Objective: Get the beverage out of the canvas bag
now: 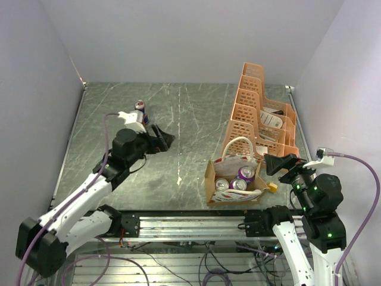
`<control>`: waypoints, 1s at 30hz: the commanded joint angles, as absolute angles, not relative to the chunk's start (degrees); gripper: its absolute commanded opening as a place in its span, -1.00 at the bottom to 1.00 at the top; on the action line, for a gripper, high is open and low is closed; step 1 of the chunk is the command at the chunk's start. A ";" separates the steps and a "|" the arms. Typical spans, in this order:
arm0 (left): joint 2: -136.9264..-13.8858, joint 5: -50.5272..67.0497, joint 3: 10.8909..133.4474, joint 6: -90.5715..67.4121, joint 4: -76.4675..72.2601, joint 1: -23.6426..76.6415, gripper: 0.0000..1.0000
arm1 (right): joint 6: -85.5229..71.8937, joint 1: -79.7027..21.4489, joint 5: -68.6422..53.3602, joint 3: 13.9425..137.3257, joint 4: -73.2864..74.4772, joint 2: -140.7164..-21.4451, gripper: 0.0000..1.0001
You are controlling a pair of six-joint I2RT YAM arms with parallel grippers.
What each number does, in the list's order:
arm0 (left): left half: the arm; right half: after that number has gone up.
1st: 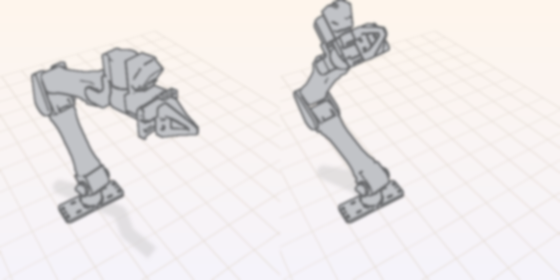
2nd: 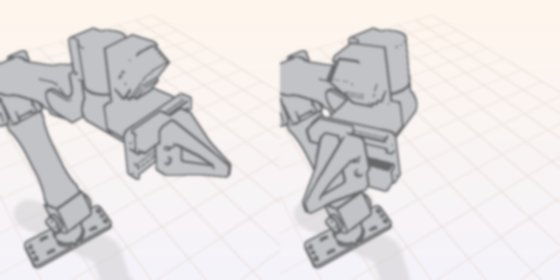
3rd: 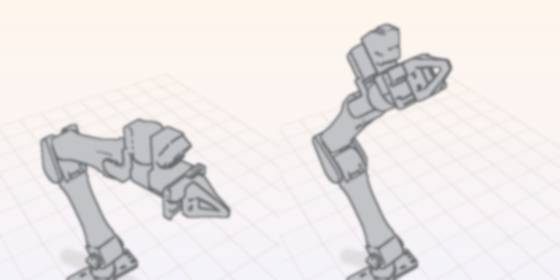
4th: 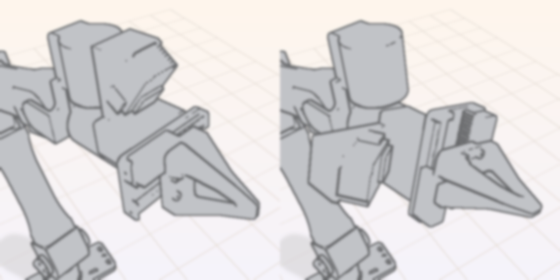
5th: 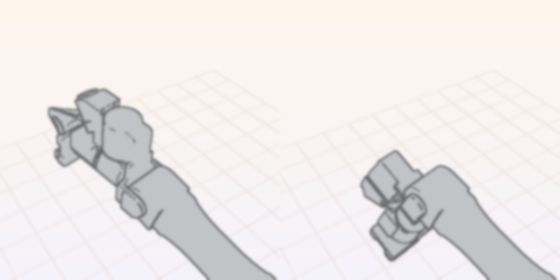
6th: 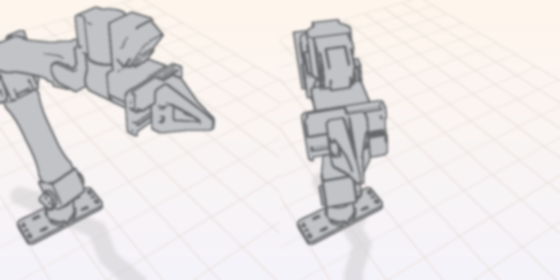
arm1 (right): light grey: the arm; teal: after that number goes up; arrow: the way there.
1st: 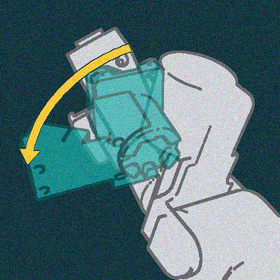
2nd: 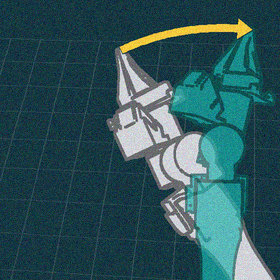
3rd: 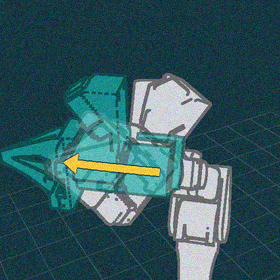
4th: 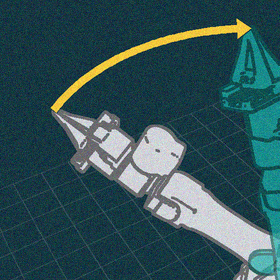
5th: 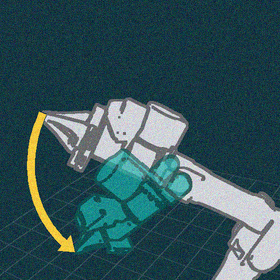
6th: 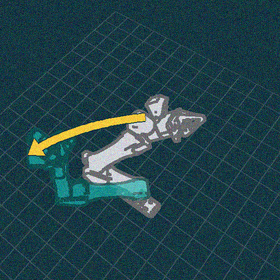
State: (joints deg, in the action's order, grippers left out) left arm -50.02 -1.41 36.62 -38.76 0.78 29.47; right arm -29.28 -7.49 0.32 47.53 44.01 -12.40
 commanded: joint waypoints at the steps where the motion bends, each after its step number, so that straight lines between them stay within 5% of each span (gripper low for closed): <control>1: -56.39 10.25 36.66 -38.73 -11.95 36.14 1.00 | -28.37 -7.03 -0.47 47.20 42.45 -12.78 0.83; 17: -78.54 -10.41 52.61 -26.35 -14.49 67.86 0.70 | -29.04 -6.92 0.83 47.37 42.88 -12.53 0.83; 30: -102.34 -21.69 73.81 -19.16 -7.48 78.18 0.30 | -28.93 -6.94 0.73 47.37 43.03 -11.94 0.83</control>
State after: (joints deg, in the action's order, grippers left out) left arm -99.39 -17.28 69.49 -21.52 -9.02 77.12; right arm -29.32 -7.44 0.80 47.53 44.03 -12.40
